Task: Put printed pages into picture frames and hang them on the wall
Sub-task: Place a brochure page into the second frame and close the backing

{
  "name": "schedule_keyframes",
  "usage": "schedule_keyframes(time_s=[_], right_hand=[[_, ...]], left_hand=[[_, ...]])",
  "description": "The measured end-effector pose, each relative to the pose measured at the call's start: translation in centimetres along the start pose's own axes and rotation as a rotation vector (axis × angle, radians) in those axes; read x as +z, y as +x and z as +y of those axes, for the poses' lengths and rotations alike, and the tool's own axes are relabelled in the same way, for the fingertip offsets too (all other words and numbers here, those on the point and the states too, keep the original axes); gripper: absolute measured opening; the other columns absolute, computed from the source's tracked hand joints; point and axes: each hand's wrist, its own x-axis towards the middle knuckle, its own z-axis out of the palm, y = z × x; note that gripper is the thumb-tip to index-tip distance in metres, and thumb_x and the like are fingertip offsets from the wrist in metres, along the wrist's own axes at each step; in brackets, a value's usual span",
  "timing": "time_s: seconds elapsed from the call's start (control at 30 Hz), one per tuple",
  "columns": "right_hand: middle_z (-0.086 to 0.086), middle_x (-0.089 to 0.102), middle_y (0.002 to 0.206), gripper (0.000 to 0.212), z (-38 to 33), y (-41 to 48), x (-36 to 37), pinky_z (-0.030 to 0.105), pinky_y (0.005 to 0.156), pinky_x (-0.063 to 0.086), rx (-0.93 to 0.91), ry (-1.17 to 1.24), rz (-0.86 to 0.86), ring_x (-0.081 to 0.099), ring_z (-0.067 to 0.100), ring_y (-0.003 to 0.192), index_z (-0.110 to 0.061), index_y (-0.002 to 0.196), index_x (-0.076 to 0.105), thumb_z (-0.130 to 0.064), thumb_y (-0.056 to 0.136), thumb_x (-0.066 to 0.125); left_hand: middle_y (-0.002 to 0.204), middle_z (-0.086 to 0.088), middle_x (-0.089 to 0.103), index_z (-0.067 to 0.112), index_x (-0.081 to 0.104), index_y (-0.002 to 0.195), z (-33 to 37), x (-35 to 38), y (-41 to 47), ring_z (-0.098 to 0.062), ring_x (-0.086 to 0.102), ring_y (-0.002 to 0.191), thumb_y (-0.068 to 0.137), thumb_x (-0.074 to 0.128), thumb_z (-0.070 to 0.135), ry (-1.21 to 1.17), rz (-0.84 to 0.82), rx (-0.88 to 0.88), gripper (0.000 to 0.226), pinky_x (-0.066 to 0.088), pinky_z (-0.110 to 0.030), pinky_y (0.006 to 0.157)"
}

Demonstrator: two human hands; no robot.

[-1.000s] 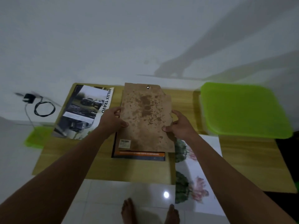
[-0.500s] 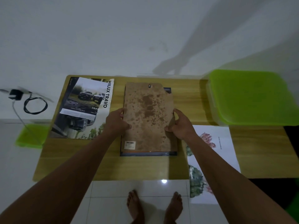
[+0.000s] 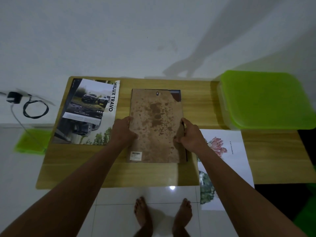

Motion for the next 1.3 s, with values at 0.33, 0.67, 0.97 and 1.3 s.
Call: schedule_keyframes(time_s=[0.33,0.67,0.97,1.3], right_hand=[[0.017,0.040,0.136,0.093,-0.1,-0.5,0.2,0.036,0.103,0.041,-0.032,-0.057,0.037,0.046,0.035,0.125,-0.017,0.155,0.024,-0.032,0.082,0.079],[0.013,0.044,0.132,0.090,-0.3,-0.7,0.2,0.037,0.102,0.043,-0.020,-0.005,0.067,0.046,0.033,0.124,-0.019,0.150,0.034,-0.033,0.076,0.084],[0.014,0.039,0.129,0.089,-0.4,-0.8,0.5,0.042,0.103,0.043,-0.026,-0.013,0.058,0.047,0.037,0.122,-0.020,0.148,0.033,-0.037,0.077,0.083],[0.018,0.043,0.129,0.082,-0.5,-1.4,0.7,0.045,0.099,0.047,-0.054,-0.146,0.075,0.047,0.038,0.121,-0.014,0.149,0.027,-0.036,0.086,0.075]], left_hand=[[0.122,-0.016,0.055,0.021,0.043,0.144,-0.8,0.7,-0.2,-0.034,0.059,0.105,0.074,0.081,0.019,0.042,0.014,0.058,0.080,0.050,-0.044,0.094],[0.120,-0.016,0.050,0.024,0.033,0.144,0.0,0.9,-1.3,-0.035,0.051,0.112,0.057,0.090,0.036,0.134,-0.027,0.089,0.105,0.045,-0.042,0.091],[0.115,-0.017,0.050,0.024,0.028,0.148,0.5,1.1,-1.7,-0.037,0.053,0.104,0.064,0.087,0.039,0.204,0.024,0.108,0.103,0.045,-0.039,0.085],[0.130,-0.020,0.046,0.010,0.030,0.147,1.2,1.5,-1.9,-0.039,0.049,0.116,0.064,0.086,0.042,0.297,-0.042,0.075,0.105,0.044,-0.045,0.094]])
